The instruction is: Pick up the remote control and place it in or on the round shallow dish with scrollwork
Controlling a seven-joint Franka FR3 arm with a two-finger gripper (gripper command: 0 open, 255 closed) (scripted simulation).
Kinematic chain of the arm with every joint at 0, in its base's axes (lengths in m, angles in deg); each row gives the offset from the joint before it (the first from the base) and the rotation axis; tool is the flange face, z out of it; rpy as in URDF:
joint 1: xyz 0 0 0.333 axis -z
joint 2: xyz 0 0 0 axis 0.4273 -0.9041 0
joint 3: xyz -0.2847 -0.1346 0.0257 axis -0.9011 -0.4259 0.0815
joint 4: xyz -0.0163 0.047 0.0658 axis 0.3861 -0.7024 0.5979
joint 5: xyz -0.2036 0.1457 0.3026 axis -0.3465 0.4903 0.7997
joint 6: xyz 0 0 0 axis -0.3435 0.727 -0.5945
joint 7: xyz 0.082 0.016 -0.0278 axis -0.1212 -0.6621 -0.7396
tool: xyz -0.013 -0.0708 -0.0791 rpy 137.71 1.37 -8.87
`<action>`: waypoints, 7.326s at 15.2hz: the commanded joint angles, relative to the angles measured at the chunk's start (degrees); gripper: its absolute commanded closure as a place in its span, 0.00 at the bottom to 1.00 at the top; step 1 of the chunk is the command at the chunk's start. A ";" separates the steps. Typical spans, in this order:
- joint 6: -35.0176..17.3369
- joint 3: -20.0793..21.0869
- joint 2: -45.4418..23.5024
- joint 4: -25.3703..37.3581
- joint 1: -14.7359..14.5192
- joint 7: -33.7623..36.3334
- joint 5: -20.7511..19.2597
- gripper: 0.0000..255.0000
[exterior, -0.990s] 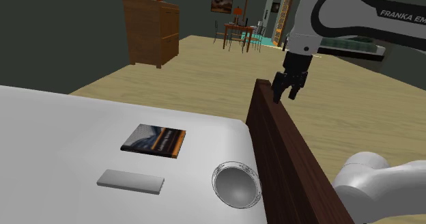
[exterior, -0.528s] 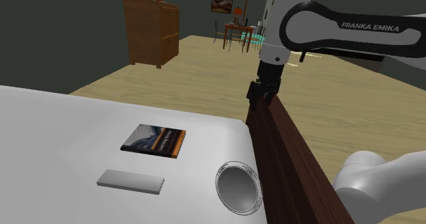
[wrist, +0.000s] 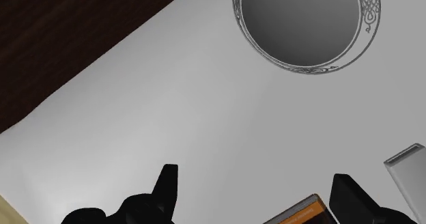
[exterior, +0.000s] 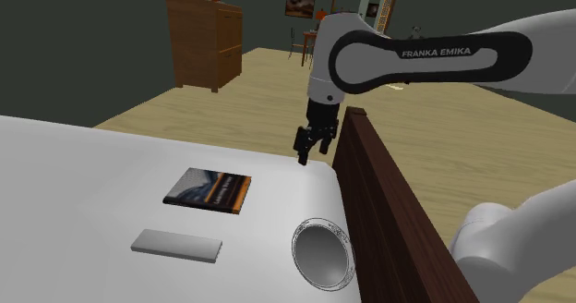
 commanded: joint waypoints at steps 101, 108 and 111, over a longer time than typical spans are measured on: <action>-13.56 9.20 0.95 -13.25 -10.61 -12.36 4.88 1.00; -11.67 5.64 13.25 -24.08 -12.36 -16.18 6.47 1.00; -14.32 6.12 12.38 -25.86 -12.46 -16.26 6.85 1.00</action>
